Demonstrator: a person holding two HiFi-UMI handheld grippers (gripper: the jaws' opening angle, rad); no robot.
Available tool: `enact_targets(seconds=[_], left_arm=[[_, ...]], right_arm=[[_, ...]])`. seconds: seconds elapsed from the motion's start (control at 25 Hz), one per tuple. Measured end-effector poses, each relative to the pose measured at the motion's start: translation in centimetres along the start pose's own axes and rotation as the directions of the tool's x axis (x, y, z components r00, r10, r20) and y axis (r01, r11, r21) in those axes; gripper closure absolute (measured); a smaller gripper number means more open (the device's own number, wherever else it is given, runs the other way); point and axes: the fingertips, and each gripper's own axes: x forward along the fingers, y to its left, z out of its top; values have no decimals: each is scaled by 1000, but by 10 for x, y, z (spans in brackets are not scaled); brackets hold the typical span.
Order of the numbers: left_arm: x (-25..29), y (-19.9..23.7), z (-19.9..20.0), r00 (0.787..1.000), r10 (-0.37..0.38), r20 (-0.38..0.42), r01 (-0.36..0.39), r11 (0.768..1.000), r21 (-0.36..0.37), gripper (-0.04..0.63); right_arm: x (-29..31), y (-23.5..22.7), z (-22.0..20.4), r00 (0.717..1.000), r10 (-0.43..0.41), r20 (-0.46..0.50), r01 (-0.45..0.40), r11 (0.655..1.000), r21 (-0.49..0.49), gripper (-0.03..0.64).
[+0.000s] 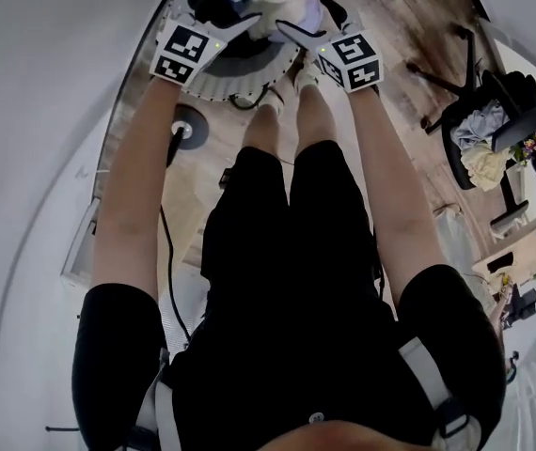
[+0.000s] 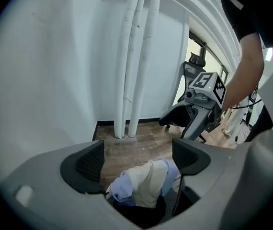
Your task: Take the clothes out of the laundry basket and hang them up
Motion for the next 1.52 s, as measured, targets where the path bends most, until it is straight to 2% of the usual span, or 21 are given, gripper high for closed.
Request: enact_targets(seconds=[0.08,0.16,0.4,0.64,0.88,1.0,1.08,1.12,1.2,1.32,1.52], left_arm=[[25,-5,-22,995,-69,-67,72,996,45,155],[46,-10,-42,982,-133,-134,145,986,85,164],[101,-10,-87,925,-245,-291,291,948,128,170],[138,-13,-130,827,-326,-458,439,884,162,197],[160,-11,-152,717,-344,-607,557,805,202,218],[170,-14,-165,660,-363,-658,616,762,198,252],[174,-16,-173,628,-372,-684,641,745,184,311],[176,-15,-175,622,-367,-692,644,743,184,361],[179,-11,-176,626,-353,-696,630,754,185,427],[180,-13,-178,630,-369,-684,624,764,163,465],[172,-10,-175,669,-307,-677,596,766,242,506]], right_arm=[[16,-5,-24,999,0,-49,1,1000,23,213],[30,-11,-45,996,0,-92,5,999,48,224],[66,-35,-95,974,-2,-228,36,989,146,256],[93,-48,-140,918,41,-395,40,980,193,258],[100,-67,-171,861,38,-507,74,977,200,274],[104,-70,-181,840,54,-539,70,976,208,325],[106,-71,-185,831,54,-554,74,976,205,377],[106,-72,-187,827,53,-559,81,974,212,403],[106,-73,-188,827,60,-559,101,962,253,454],[105,-72,-189,825,54,-563,132,950,284,509],[96,-72,-183,829,-6,-559,183,948,261,540]])
